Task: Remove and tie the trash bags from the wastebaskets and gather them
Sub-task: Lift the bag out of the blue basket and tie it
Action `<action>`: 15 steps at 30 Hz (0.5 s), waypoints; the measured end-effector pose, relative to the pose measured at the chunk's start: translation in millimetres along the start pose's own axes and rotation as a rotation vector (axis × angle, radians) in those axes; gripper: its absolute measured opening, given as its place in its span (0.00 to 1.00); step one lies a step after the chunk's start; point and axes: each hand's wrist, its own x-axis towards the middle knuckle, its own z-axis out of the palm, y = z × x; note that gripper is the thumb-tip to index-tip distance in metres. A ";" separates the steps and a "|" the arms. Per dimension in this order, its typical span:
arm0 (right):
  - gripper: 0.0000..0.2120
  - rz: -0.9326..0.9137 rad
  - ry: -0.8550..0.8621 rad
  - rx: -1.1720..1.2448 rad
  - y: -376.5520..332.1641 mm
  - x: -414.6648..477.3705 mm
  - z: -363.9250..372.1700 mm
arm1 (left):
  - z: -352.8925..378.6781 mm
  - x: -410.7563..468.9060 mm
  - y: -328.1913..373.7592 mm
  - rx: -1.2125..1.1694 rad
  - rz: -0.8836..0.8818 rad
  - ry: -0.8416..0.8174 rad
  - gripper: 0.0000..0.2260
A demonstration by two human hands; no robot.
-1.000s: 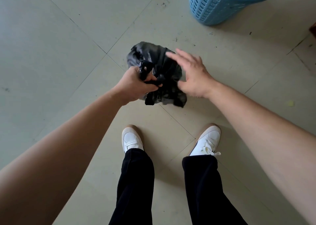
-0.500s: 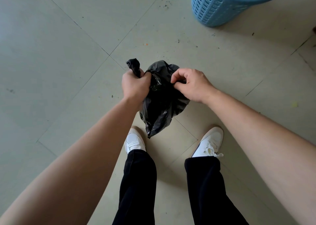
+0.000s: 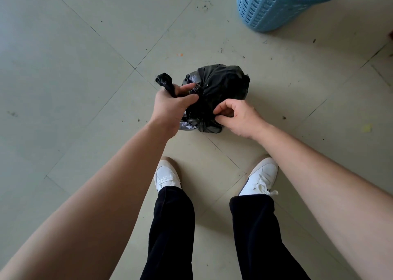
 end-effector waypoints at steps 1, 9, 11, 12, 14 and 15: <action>0.08 0.004 -0.001 -0.010 1.0 -0.1 -1.2 | -0.6 2.3 -2.0 0.061 0.009 0.037 0.19; 0.06 0.007 0.064 -0.174 9.1 3.1 -2.8 | -13.2 2.6 -26.9 0.063 -0.093 0.104 0.22; 0.07 -0.028 0.131 -0.138 10.7 6.6 -0.8 | -13.7 0.3 -30.5 0.022 -0.093 0.040 0.21; 0.08 -0.040 0.149 -0.086 10.0 8.8 0.2 | -14.0 0.5 -32.0 -0.010 -0.091 0.000 0.21; 0.12 -0.059 0.118 0.033 7.4 12.9 1.9 | -13.5 0.2 -33.9 -0.051 -0.090 -0.079 0.19; 0.13 -0.066 0.075 0.064 6.0 14.6 2.7 | -13.3 0.2 -34.3 -0.055 -0.089 -0.110 0.18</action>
